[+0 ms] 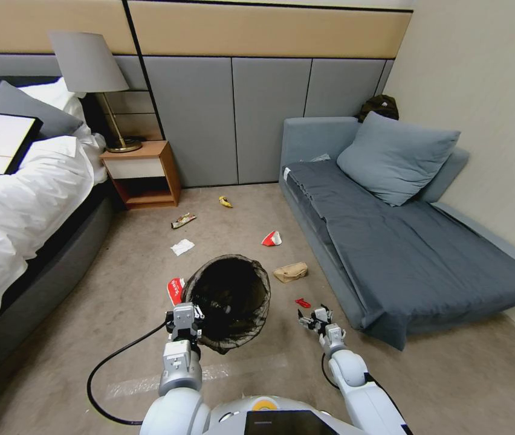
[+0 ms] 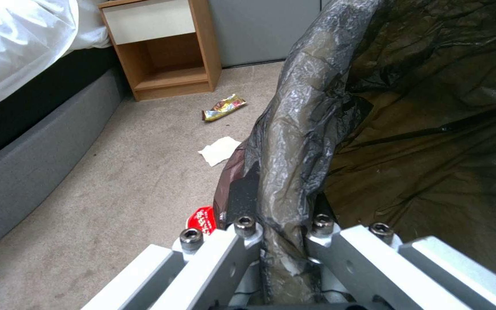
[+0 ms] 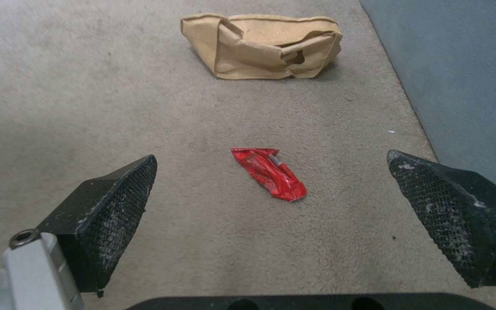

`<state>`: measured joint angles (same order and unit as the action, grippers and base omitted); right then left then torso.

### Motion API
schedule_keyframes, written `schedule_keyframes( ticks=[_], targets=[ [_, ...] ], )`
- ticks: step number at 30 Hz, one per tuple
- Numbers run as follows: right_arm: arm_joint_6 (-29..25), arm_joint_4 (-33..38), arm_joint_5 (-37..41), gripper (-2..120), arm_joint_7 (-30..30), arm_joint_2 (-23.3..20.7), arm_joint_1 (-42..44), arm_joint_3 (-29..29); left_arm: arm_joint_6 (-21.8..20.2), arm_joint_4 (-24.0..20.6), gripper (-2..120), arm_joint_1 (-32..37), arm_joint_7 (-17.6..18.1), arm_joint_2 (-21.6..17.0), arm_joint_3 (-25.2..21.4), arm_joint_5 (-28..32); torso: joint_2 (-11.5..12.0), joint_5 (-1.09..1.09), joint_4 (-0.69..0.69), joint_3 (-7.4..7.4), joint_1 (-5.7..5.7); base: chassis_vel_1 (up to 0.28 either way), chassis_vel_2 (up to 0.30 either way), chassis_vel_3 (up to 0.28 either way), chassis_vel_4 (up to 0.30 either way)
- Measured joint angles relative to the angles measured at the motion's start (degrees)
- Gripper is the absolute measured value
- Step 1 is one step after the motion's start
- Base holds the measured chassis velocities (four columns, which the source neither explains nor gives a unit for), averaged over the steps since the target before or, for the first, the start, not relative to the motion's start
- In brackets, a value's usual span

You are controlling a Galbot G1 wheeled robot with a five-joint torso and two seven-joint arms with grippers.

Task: Pick up the trash bin, then pick up the garbage from the floor and place it into the trash bin.

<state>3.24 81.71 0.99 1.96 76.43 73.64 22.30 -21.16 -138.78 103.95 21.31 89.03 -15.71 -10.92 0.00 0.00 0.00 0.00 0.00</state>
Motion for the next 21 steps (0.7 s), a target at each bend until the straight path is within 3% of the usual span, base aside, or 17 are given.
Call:
schedule_keyframes(
  ticks=[21],
  targets=[
    [-4.3, -15.4, -4.5, 100, 2.9, 0.1, -10.8, -2.3, 0.1, -0.2, 0, 0.2, 0.1, 0.5, -0.3, -0.3, 0.0, -0.01, 0.0, 0.0, 0.0, 0.0, 0.0, 0.0, 0.0]
  ],
)
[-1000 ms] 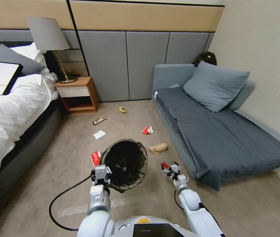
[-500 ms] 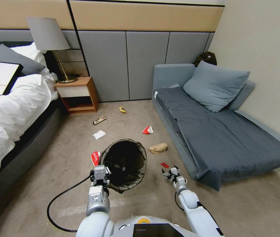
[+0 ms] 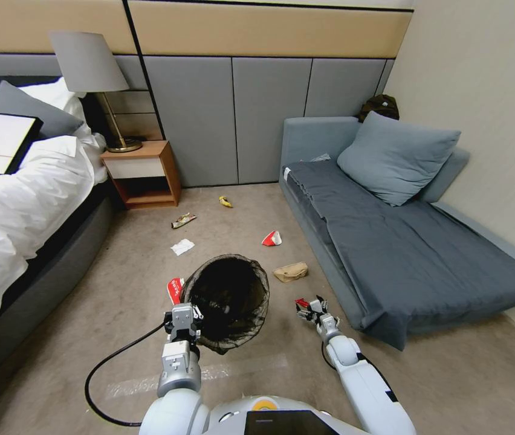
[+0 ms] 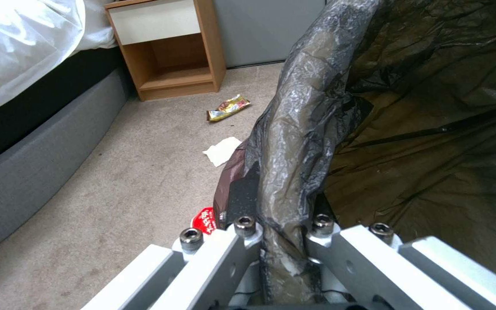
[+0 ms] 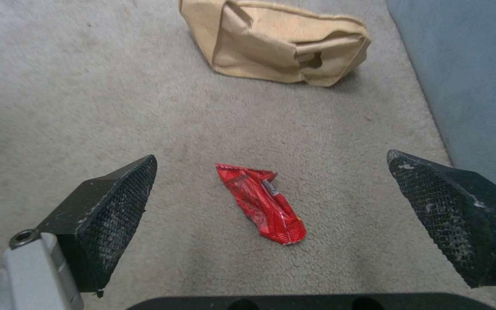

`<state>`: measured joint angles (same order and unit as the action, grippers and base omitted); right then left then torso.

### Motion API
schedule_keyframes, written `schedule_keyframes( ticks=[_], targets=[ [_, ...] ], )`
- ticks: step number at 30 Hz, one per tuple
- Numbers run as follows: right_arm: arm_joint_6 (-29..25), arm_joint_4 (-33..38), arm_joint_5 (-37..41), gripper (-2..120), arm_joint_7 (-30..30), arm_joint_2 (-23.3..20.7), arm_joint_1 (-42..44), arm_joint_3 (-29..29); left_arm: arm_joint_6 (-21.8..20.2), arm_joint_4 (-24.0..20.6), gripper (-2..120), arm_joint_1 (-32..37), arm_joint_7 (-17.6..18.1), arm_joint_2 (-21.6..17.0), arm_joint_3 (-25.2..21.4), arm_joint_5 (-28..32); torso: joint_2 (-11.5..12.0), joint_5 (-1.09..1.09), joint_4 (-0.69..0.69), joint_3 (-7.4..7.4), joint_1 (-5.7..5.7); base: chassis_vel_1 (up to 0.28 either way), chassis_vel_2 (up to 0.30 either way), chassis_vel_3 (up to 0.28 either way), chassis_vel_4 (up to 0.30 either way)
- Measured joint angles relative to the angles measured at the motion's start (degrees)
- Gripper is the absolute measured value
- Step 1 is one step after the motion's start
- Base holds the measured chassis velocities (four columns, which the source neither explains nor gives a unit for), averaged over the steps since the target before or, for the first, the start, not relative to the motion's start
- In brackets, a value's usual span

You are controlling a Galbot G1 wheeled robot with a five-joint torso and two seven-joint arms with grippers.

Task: Pick up the trash bin, then pick up the garbage from the floor and place it into the trash bin.

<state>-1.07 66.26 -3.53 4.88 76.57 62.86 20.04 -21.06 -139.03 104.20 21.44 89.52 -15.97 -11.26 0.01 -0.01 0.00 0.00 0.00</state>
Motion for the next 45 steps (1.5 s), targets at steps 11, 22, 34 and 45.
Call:
schedule_keyframes(
  ticks=[11, 22, 34, 45],
  targets=[
    [-2.0, -7.9, -1.7, 100, 0.6, 1.0, -2.9, 0.8, 0.1, 0.0, 0, 0.2, 0.0, 0.0, 0.0, -0.1, 0.0, 0.0, 0.0, 0.0, 0.0, 0.0, 0.0, 0.0, 0.0],
    [-3.8, -12.9, -2.3, 100, 1.2, 1.4, -5.6, 1.1, 0.4, 0.1, 0, 1.1, 0.2, 0.0, 0.0, -0.9, 0.0, 0.01, 0.0, 0.0, 0.0, 0.0, 0.0, 0.0, 0.0],
    [-4.3, -14.6, -2.6, 100, 1.7, 1.1, -7.5, 0.6, 0.4, 0.1, 0, 1.1, 0.4, 0.1, 0.0, -1.0, 0.0, 0.01, 0.01, 0.0, 0.0, 0.0, 0.0, 0.0, 0.0],
    [-5.6, -18.4, -4.0, 95, 1.7, 2.3, -8.8, 0.8, 0.4, 0.1, 0, 1.3, 0.5, 0.1, 0.1, -1.0, 0.0, 0.0, 0.01, 0.0, 0.0, 0.0, 0.0, 0.0, 0.0]
  ],
)
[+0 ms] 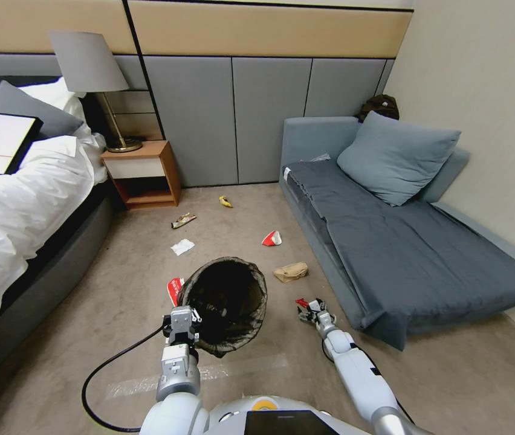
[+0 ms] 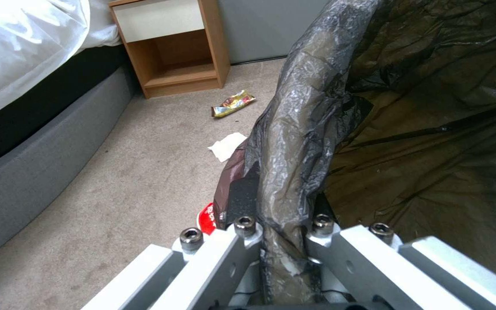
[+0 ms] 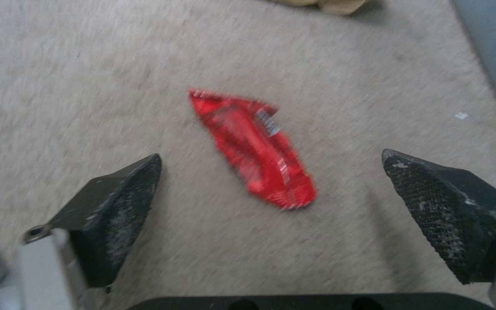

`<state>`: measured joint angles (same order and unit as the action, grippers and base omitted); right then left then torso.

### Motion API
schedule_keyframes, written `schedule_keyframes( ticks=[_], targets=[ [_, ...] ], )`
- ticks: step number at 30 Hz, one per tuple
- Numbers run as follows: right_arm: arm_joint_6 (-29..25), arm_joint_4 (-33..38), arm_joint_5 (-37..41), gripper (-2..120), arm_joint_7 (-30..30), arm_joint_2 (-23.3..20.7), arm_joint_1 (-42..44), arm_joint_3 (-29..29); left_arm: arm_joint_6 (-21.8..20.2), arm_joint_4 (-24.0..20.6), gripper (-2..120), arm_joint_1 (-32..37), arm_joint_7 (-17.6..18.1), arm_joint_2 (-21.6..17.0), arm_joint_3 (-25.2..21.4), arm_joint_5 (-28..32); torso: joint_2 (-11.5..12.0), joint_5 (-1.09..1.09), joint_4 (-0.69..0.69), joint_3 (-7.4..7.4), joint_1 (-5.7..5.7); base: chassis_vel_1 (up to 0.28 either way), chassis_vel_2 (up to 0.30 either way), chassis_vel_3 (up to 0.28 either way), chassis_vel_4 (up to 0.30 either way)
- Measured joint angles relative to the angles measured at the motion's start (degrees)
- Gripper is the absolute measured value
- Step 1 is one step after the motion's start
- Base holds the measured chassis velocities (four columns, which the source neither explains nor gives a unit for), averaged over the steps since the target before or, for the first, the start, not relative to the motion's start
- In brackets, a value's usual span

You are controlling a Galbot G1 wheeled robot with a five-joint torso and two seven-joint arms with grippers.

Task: Pick up the trash bin, then pick up the garbage from the floor and place it into the trash bin.

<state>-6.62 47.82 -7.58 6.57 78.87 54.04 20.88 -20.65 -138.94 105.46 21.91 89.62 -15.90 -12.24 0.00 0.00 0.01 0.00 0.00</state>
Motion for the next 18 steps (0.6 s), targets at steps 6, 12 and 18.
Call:
schedule_keyframes(
  ticks=[6, 12, 18],
  targets=[
    [-1.3, -2.0, -1.2, 86, 0.0, 0.5, -0.7, 0.1, 0.0, 0.0, 0, 0.0, 0.0, 0.0, 0.0, 0.0, 0.0, -0.03, 0.01, 0.01, 0.0, 0.0, 0.0, 0.0, 0.0],
    [-1.8, -3.6, -1.8, 67, 0.1, 0.7, -1.7, 0.0, 0.0, 0.0, 0, 0.2, 0.1, 0.0, 0.1, -0.2, 0.0, 0.01, -0.01, 0.01, 0.0, 0.0, 0.0, 0.0, 0.0],
    [-2.3, -5.3, -2.4, 52, 0.4, 0.7, -2.8, -0.1, 0.0, 0.1, 0, 0.3, 0.1, 0.1, 0.3, -0.3, 0.0, 0.04, -0.05, 0.01, 0.0, 0.0, 0.0, 0.0, 0.0]
  ],
)
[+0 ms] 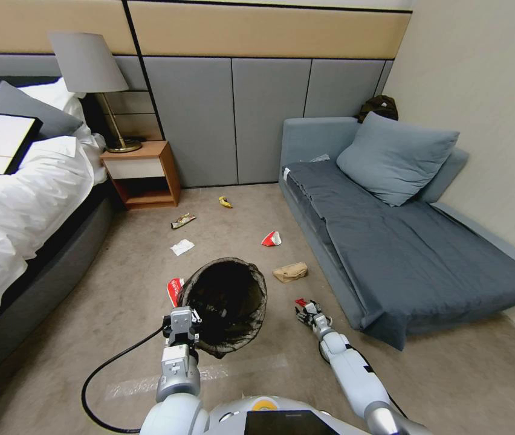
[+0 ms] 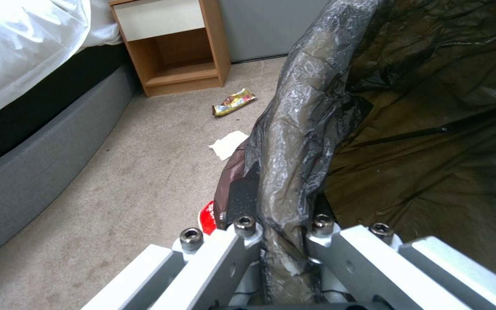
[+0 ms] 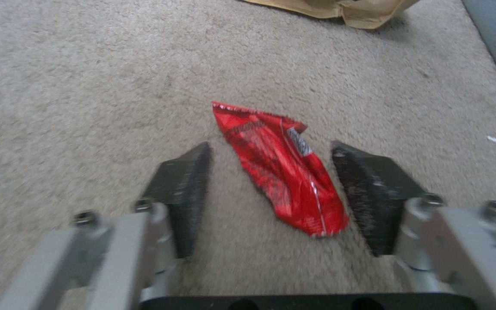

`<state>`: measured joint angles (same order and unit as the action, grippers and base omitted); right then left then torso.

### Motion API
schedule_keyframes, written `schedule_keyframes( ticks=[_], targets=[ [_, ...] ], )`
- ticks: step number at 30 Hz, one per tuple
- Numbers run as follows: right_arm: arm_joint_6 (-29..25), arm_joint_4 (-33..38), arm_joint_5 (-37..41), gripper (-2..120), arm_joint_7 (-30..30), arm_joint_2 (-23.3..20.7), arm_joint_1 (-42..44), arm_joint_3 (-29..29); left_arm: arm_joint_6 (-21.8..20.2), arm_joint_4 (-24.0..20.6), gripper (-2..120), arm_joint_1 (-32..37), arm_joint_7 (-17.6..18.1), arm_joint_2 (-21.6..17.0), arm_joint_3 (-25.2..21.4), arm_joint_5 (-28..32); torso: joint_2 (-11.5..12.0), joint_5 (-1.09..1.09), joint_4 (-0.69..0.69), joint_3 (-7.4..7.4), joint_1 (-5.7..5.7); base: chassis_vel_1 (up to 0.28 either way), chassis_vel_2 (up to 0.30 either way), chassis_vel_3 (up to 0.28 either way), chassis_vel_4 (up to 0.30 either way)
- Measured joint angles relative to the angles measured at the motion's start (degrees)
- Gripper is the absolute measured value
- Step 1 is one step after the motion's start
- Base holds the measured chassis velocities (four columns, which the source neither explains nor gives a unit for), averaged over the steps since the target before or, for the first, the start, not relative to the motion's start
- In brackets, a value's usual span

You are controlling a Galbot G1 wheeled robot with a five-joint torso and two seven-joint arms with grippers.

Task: Pick up the trash bin, then pick up the garbage from the floor and place it into the trash bin.

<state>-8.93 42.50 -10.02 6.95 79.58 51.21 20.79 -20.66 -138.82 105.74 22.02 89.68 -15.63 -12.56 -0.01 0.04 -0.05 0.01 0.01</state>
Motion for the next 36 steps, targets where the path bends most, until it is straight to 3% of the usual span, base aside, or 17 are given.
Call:
schedule_keyframes(
  ticks=[6, 13, 16, 31, 36],
  targets=[
    [-0.3, -1.1, -0.3, 36, 0.1, 0.2, -0.5, 0.0, 0.0, 0.1, 0, 0.0, 0.1, 0.0, 0.0, 0.0, 0.0, -0.01, 0.01, 0.0, 0.0, 0.0, 0.0, 0.0, 0.0],
    [-0.7, -1.9, -0.4, 6, 0.1, 0.3, -0.6, 0.1, 0.1, 0.0, 0, 0.0, 0.3, 0.0, -0.1, 0.1, 0.0, 0.0, 0.0, -0.01, 0.0, 0.0, 0.0, 0.0, 0.0],
    [-1.0, -2.2, -0.4, 0, 0.1, 0.3, -0.6, 0.2, 0.1, 0.0, 0, 0.0, 0.3, 0.0, 0.0, 0.2, 0.0, -0.01, 0.01, -0.01, 0.0, 0.0, 0.0, 0.0, 0.0],
    [-3.2, -3.4, 0.1, 0, 0.1, -0.6, -0.3, 0.8, 0.2, 0.0, 0, -0.1, 0.3, 0.0, 0.3, 0.3, 0.0, -0.04, 0.07, -0.01, 0.0, 0.0, 0.0, 0.0, 0.0],
    [-3.5, -0.1, 1.5, 0, -0.4, -1.1, 1.6, 0.9, 0.2, 0.2, 0, -0.2, 0.3, 0.0, 0.2, 0.3, 0.0, -0.08, 0.12, -0.03, 0.0, 0.0, 0.0, 0.0, 0.0]
  ],
)
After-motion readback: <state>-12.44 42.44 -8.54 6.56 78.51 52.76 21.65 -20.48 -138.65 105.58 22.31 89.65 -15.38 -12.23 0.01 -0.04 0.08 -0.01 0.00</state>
